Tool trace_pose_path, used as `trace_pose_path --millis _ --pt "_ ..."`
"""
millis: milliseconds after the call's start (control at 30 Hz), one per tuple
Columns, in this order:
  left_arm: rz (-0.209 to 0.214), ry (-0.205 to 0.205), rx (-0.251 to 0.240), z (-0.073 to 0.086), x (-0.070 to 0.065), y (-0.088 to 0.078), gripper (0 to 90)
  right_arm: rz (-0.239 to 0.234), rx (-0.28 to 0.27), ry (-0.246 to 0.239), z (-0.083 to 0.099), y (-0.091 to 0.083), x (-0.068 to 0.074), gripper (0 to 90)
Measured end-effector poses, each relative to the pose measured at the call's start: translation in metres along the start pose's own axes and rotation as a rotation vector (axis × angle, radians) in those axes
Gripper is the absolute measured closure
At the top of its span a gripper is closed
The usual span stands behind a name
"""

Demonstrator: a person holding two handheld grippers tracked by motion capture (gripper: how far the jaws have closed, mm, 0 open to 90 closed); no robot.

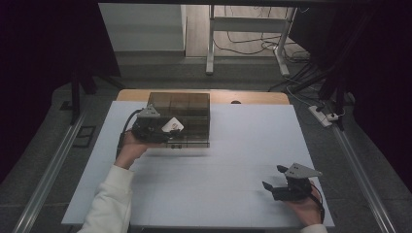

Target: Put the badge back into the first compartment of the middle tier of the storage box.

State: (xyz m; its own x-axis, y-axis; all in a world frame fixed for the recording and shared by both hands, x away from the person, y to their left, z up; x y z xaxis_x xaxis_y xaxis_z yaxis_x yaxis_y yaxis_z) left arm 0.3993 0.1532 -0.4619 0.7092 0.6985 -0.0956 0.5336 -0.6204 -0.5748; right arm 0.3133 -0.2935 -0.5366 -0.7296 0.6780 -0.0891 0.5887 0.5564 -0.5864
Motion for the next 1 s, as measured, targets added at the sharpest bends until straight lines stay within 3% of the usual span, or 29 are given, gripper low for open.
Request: trace_pose_path --millis 633,1000 --pt "-0.086 -0.088 0.084 0.035 0.033 -0.006 32.7 0.002 0.004 0.002 0.000 0.001 0.000 16.1" --pt "-0.123 -0.086 0.120 0.041 0.039 0.000 32.6 -0.002 -0.004 0.006 0.002 0.000 -0.001 16.1"
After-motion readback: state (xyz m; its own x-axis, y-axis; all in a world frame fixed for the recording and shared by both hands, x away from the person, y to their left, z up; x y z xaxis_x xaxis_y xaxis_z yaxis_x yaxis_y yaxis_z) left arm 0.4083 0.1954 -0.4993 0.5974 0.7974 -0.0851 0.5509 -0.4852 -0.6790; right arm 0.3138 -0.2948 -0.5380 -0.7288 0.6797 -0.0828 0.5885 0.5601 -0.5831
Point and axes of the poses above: each handheld gripper's, and its own axes: y roughly forward along the jaws, z roughly out of its underside, x roughly to its left, the point moved 4 cm from there along y, roughly forward along the jaws, and after that the axes turned 1 degree about -y, right-handed, at the moved point
